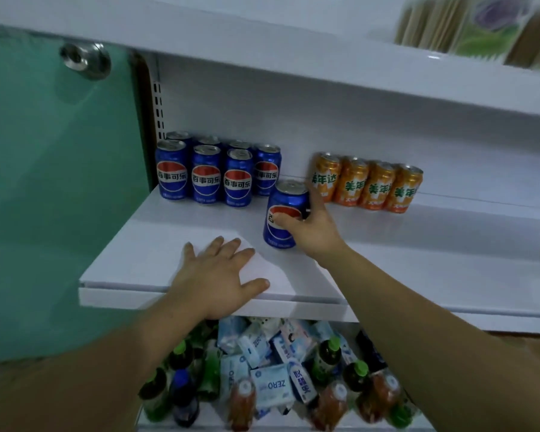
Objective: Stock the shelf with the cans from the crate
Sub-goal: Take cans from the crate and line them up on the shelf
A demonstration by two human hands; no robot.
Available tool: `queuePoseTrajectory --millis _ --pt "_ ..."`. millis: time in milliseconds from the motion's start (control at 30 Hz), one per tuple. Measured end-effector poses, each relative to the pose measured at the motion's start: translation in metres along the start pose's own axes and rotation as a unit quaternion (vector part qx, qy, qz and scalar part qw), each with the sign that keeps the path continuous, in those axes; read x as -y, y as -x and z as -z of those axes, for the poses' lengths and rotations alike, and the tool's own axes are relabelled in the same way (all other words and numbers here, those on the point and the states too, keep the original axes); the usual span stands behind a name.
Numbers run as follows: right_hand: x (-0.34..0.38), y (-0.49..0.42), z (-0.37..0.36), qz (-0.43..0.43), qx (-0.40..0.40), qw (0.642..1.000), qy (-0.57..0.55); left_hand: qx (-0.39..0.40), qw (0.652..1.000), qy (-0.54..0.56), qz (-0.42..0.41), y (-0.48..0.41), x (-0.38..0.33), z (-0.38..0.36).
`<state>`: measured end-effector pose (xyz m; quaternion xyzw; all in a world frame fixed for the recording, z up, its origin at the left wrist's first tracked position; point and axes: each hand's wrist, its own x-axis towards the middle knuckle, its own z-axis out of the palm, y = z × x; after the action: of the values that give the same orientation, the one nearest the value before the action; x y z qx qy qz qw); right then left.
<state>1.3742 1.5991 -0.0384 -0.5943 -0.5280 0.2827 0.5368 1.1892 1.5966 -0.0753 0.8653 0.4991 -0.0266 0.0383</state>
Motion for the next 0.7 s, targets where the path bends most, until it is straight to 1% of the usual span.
queuePoseTrajectory --millis 67,300,500,700 --pt "-0.001 -0.015 -0.006 0.016 -0.009 1.000 0.017 -0.003 1.000 -0.001 -0.001 0.000 0.000 -0.001" --pt "-0.010 -0.062 -0.022 0.014 -0.009 0.996 0.092 -0.006 1.000 0.005 -0.003 0.000 0.001 -0.003" --pt "-0.025 -0.092 -0.032 0.034 -0.014 0.996 0.085 -0.015 1.000 0.014 -0.005 0.000 0.002 -0.006" --pt "-0.036 -0.105 -0.039 0.030 -0.027 0.993 0.107 -0.020 1.000 0.020 -0.006 -0.003 0.003 -0.009"
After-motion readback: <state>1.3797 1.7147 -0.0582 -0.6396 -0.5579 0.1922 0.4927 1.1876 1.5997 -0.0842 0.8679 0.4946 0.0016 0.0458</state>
